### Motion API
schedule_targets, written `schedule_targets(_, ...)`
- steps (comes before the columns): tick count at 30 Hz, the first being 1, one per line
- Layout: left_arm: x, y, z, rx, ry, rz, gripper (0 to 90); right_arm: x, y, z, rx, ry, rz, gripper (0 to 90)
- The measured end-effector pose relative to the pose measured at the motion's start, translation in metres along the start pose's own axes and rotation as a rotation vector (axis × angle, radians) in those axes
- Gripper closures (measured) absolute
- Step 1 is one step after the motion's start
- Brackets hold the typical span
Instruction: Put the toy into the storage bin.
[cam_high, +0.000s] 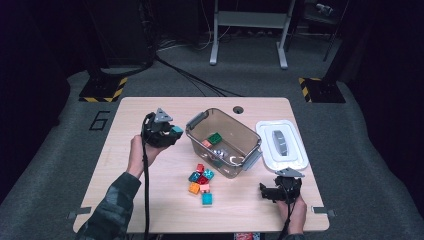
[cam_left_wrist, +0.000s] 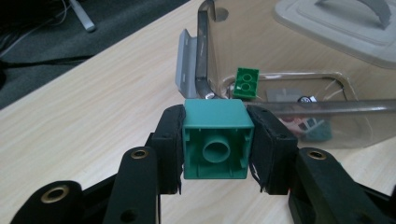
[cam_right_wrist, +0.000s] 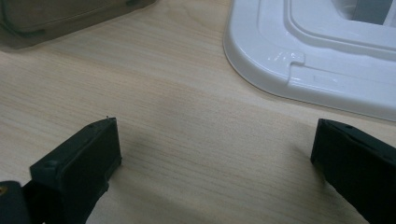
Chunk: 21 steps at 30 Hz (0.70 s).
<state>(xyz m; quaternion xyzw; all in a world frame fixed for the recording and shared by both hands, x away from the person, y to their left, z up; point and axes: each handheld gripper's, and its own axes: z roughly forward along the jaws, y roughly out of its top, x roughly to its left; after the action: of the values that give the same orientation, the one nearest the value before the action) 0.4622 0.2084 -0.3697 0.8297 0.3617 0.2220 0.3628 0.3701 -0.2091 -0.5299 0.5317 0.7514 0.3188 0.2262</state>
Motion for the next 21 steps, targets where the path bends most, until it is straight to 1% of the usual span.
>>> schedule_targets(3,0.000,0.009,0.004,0.000,-0.003,0.004,58.4,0.000,0.000,0.000,0.000,0.000,0.000,0.9)
schedule_targets(4,0.000,0.009,0.004,0.000,-0.003,0.004,58.4,0.000,0.000,0.000,0.000,0.000,0.000,0.9)
schedule_targets(5,-0.001,0.013,0.006,-0.007,0.002,0.010,58.4,0.000,0.000,0.000,0.000,0.000,0.000,0.9)
schedule_targets(6,-0.001,0.013,0.006,-0.007,0.002,0.010,58.4,0.000,0.000,0.000,0.000,0.000,0.000,0.9)
schedule_targets(7,0.000,0.017,0.008,-0.011,-0.003,0.009,58.4,0.000,0.000,0.000,0.000,0.000,0.000,0.9)
schedule_targets(10,-0.001,0.021,0.011,-0.016,-0.005,0.003,58.4,0.000,0.000,0.000,0.000,0.000,0.000,0.9)
schedule_targets(11,-0.001,0.023,0.013,-0.014,-0.008,0.010,58.4,0.000,0.000,0.000,-0.001,0.000,0.000,0.9)
schedule_targets(12,-0.002,0.027,0.016,-0.010,-0.011,0.017,58.4,0.000,0.000,0.000,0.000,0.000,0.000,0.9)
schedule_targets(17,-0.005,0.034,0.026,-0.008,-0.027,0.015,58.4,0.000,0.000,0.000,0.000,0.000,0.000,0.9)
schedule_targets(18,-0.005,0.034,0.026,-0.008,-0.027,0.015,58.4,0.000,0.000,0.000,0.000,0.000,0.000,0.9)
schedule_targets(19,-0.008,0.036,0.031,-0.006,-0.029,0.022,58.4,0.000,0.000,0.000,0.000,0.000,0.000,0.9)
schedule_targets(20,-0.008,0.036,0.031,-0.006,-0.029,0.022,58.4,0.000,0.000,0.000,0.000,0.000,0.000,0.9)
schedule_targets(21,-0.010,0.038,0.035,0.001,-0.036,0.030,58.4,0.000,0.000,0.000,0.000,0.000,0.000,0.9)
